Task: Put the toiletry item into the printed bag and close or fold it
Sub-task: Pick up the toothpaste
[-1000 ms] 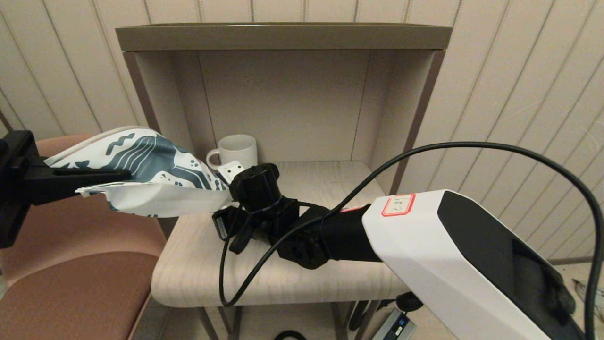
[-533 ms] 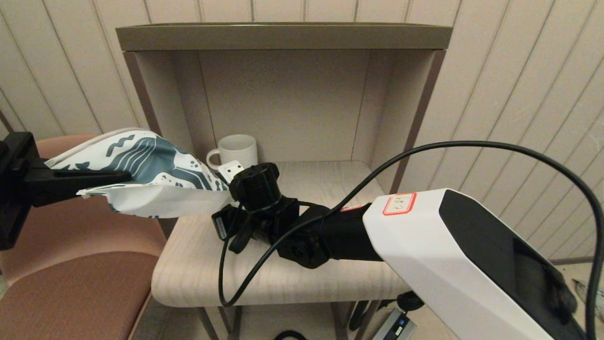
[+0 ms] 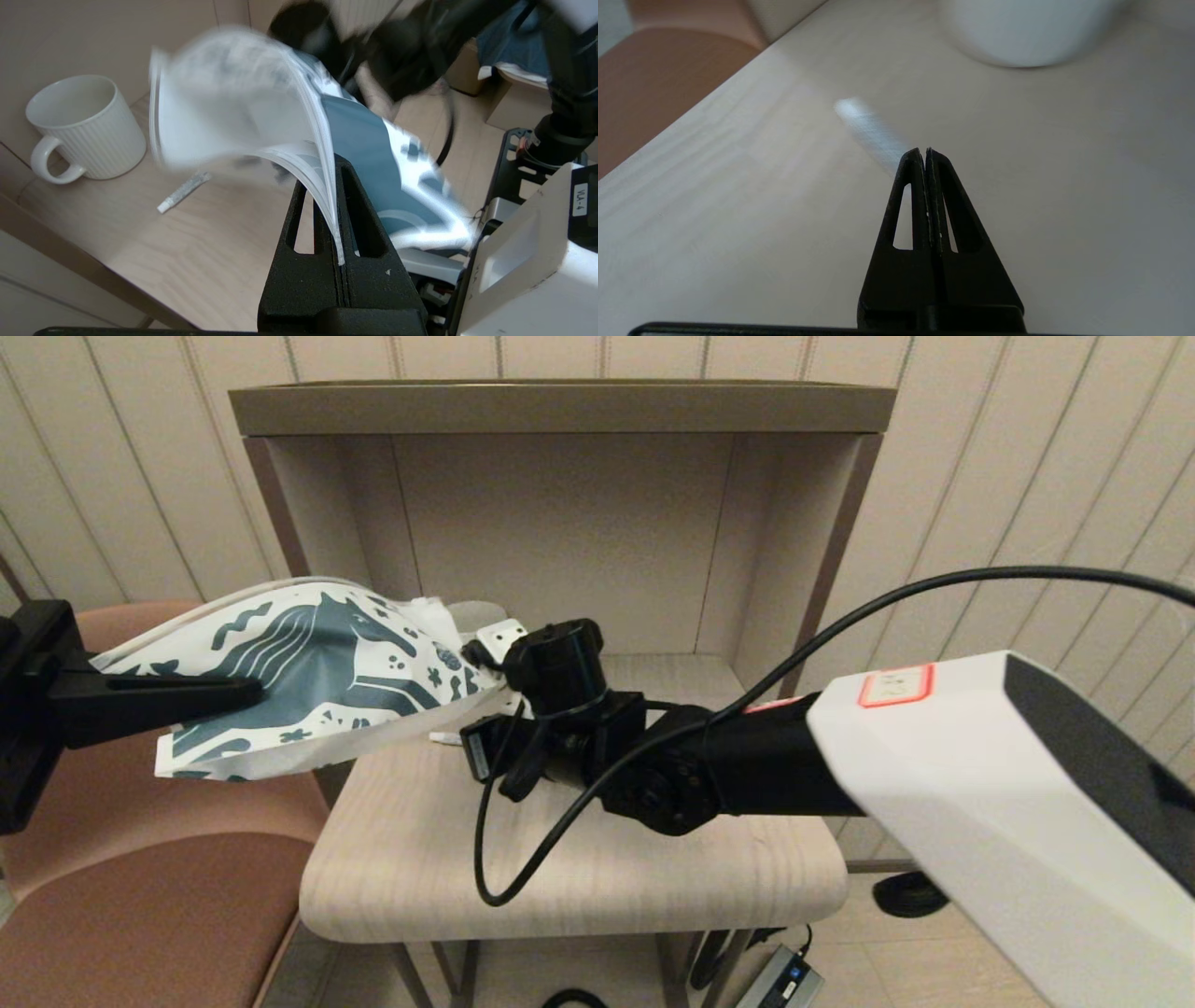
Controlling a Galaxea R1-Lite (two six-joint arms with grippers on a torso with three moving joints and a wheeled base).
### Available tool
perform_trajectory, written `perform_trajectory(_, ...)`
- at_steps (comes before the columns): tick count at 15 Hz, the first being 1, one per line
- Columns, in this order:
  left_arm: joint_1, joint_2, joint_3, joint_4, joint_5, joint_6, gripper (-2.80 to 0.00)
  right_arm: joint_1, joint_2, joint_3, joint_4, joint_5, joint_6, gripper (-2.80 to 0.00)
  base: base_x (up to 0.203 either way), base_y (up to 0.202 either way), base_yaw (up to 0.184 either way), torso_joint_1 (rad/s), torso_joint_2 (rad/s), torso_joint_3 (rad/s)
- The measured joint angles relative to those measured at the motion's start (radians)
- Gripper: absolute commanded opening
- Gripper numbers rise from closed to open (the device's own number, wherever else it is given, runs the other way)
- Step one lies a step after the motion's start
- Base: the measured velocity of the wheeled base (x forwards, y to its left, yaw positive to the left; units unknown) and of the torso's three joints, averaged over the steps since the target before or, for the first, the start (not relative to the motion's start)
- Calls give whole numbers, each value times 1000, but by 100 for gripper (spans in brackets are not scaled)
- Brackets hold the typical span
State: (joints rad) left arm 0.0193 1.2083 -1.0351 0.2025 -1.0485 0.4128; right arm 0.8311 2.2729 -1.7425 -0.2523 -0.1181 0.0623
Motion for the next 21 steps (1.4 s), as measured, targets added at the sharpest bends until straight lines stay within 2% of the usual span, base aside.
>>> perform_trajectory(6, -27, 0, -4, 4, -7, -5, -280, -129, -264, 242, -4, 11, 2, -280, 0, 0, 0, 0, 0, 0)
perform_trajectory(10, -28, -4, -4, 1, -3, -25, -280, -138, -249, 251, -4, 53, 15, -280, 0, 0, 0, 0, 0, 0)
perform_trajectory(11, -29, -5, -7, 0, -2, -29, -280, -135, -228, 234, -4, 58, 16, 0, 0, 0, 0, 0, 0, 0)
perform_trajectory(13, -28, -5, -13, -1, 4, -29, -280, -125, -181, 192, -4, 64, 16, 0, 0, 0, 0, 0, 0, 0)
perform_trajectory(16, -28, -5, -26, -4, 6, -29, -280, -121, -131, 150, -3, 129, 15, 0, 0, 0, 0, 0, 0, 0)
perform_trajectory(21, -28, -3, -29, -12, 10, -27, -280, -78, -77, 121, -5, 140, 13, 0, 0, 0, 0, 0, 0, 0)
